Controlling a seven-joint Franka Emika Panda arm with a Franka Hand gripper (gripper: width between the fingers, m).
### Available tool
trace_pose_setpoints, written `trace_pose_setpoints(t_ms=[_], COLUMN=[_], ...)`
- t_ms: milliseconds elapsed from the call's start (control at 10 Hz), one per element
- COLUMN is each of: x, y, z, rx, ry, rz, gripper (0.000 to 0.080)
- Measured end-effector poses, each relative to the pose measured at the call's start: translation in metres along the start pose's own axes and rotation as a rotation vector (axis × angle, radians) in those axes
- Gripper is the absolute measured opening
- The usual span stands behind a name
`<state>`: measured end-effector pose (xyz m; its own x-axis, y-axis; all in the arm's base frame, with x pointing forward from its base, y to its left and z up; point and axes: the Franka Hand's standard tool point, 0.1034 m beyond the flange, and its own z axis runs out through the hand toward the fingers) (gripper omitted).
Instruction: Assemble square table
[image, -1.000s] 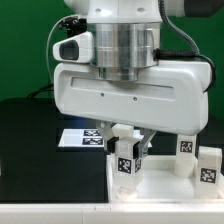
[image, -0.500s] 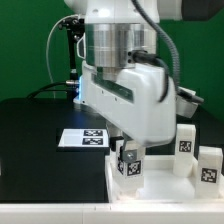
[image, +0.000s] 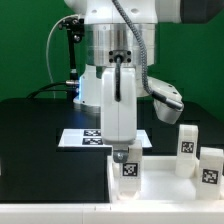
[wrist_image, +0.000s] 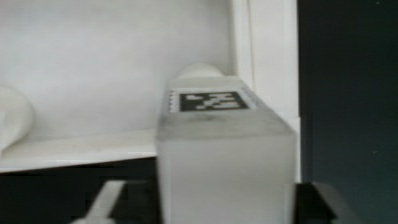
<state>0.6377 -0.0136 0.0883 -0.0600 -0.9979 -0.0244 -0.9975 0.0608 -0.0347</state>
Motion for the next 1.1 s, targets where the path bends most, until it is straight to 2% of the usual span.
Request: trace_pose_setpoints(t_ms=[200, 300, 400, 800, 1000, 1100], x=[-0.012, -0.017, -0.015, -0.013, -0.014, -0.015], y=[0.002, 0.002, 0.007, 0.006, 0.007, 0.008], z=[0.002, 0.003, 0.006, 0.007, 0.003, 0.003], rx=[-0.009, -0.006, -0.012, -0.019, 0.025, 0.023], ry=[0.04, 0.051, 0.053, 0.053, -0.003, -0.005], rz=[-0.241, -0.392, -0.456, -0.716, -0.842, -0.894], gripper=[0.057, 0.057, 0.0633, 0.0648, 0.0648, 0.0648])
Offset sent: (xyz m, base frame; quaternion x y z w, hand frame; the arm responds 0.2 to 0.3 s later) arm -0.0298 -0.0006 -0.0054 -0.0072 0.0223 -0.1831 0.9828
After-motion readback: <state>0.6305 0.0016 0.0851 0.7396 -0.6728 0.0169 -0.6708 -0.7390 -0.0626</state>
